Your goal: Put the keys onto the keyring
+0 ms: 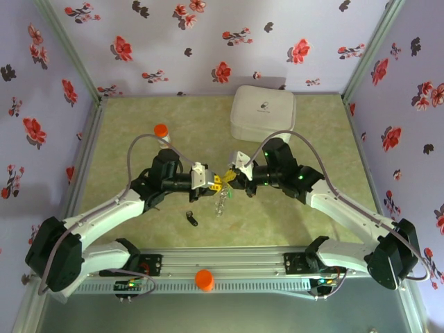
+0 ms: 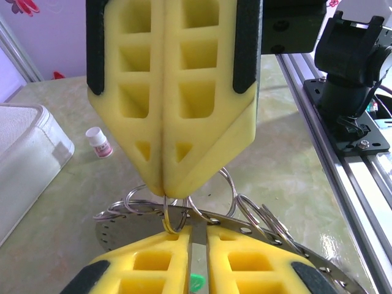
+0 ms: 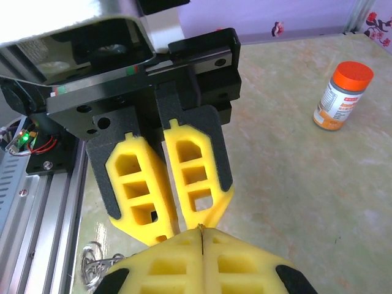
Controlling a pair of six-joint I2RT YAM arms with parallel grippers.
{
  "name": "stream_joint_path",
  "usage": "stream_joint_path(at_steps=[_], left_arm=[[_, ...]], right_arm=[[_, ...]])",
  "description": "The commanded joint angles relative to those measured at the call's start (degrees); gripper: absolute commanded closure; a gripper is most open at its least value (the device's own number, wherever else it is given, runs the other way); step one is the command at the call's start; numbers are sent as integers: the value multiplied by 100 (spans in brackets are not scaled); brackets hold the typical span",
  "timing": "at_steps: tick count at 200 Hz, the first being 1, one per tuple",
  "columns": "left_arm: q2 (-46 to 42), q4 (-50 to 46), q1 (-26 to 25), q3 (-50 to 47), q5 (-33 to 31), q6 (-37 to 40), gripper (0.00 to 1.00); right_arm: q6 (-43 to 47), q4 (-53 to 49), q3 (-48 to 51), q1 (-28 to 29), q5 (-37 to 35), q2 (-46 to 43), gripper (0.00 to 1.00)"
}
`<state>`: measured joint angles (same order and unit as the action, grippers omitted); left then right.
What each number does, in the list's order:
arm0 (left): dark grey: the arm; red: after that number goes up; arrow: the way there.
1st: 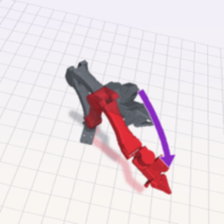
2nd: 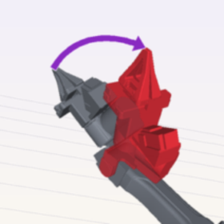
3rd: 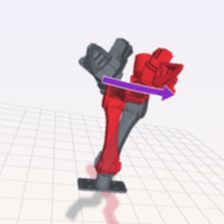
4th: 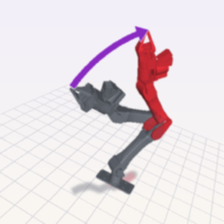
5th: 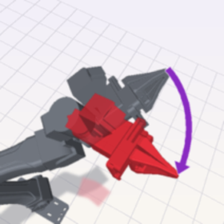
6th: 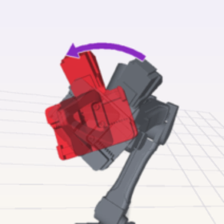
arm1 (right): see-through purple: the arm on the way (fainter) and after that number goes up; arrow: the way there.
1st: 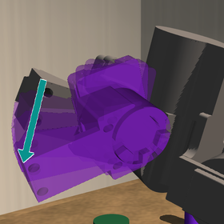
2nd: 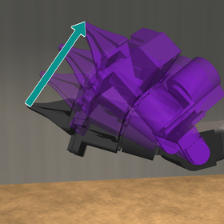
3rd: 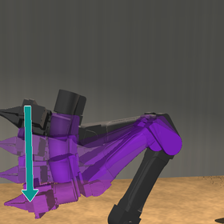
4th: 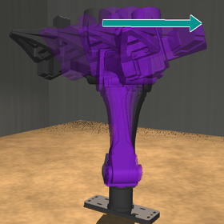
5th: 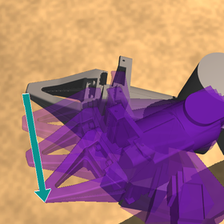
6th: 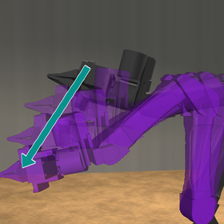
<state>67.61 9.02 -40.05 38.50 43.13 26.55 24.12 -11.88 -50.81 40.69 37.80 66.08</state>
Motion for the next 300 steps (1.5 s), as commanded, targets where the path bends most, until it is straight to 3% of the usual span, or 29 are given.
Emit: stream_joint_path(at_steps=[1,43,145,163,184,200,210,226,261,280,300], left_arm=[[50,85,35,61,184,69,83],[59,-84,33,165,-118,-156,76],[42,382,-94,89,125,-646,84],[42,390,-112,88,143,-669,88],[11,399,-126,89,143,-649,100],[-53,407,-126,66,123,-587,100],[-102,412,-126,37,18,-515,100],[-216,433,-151,-52,-310,-304,100],[-503,469,-387,-308,-1338,935,100],[-567,616,-427,-385,-1560,1254,100],[-601,806,-443,-473,-1639,1282,100]], right_arm=[[228,33,0,53,152,-37,100],[434,-34,114,93,-247,-263,100],[343,80,80,324,-315,-160,100],[306,90,71,367,-326,-134,100],[291,63,77,385,-315,-144,100],[285,82,150,380,-463,-245,100],[171,181,290,342,-784,-436,81],[2,386,611,194,-1188,-863,70],[234,458,1237,125,-2153,-1599,70],[489,352,1346,171,-1971,-1638,71],[736,283,1310,256,-1614,-1522,65]])
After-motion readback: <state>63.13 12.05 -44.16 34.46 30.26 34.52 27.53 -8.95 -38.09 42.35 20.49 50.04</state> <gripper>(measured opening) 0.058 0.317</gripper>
